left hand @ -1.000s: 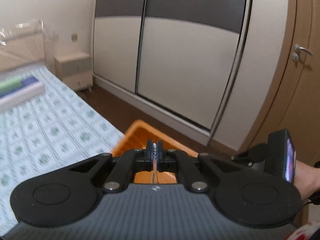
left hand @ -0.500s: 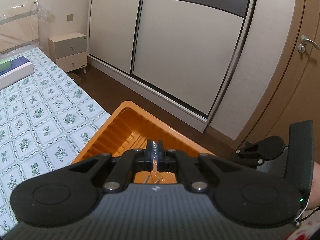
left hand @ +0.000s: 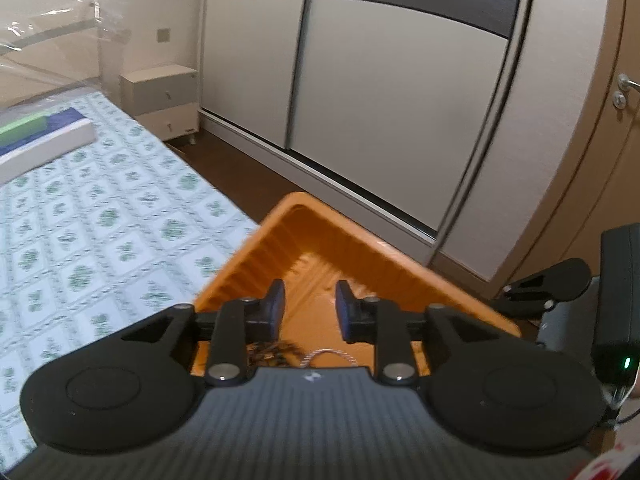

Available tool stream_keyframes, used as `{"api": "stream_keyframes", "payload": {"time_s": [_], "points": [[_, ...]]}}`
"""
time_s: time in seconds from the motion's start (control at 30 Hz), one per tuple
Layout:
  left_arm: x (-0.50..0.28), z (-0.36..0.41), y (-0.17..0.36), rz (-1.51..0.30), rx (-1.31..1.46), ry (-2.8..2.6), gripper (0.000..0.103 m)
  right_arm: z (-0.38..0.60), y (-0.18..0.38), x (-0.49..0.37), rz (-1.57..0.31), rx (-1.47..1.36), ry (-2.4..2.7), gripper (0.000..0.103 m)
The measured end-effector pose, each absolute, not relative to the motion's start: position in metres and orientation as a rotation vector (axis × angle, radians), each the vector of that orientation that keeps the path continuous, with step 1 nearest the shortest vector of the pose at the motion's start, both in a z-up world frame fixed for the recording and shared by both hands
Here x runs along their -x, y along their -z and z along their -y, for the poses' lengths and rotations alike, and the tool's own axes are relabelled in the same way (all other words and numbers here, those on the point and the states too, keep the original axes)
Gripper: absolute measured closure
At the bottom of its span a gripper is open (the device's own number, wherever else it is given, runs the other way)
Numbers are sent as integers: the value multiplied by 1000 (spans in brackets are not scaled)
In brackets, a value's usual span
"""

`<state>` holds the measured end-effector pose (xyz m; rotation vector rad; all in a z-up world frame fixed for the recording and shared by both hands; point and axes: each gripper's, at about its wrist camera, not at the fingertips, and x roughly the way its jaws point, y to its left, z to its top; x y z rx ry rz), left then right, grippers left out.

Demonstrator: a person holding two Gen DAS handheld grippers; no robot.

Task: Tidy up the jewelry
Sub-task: 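Move the left gripper to the red bead bracelet and grasp it, then lift the red bracelet with the left gripper and carry it over the tray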

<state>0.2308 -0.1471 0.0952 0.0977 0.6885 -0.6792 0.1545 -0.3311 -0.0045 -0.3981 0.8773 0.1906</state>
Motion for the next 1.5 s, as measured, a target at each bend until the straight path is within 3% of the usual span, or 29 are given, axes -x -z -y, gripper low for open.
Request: {"api": "stream_keyframes", "payload": {"time_s": [0.37,0.67,0.97,1.5], "points": [[-224,10,-74,-689,-16,398,69,331,4,-155,-879,398,-190,99],[-201,-77,-19,-739,28,170,66,331,3,-156,-882,403,-188,99],[-189,-73,32,-802,82,159,66,330,4,-156,-884,411,-185,99],[-201,-47,58,-834,78,153,66,330,4,-156,-886,409,-184,99]]}}
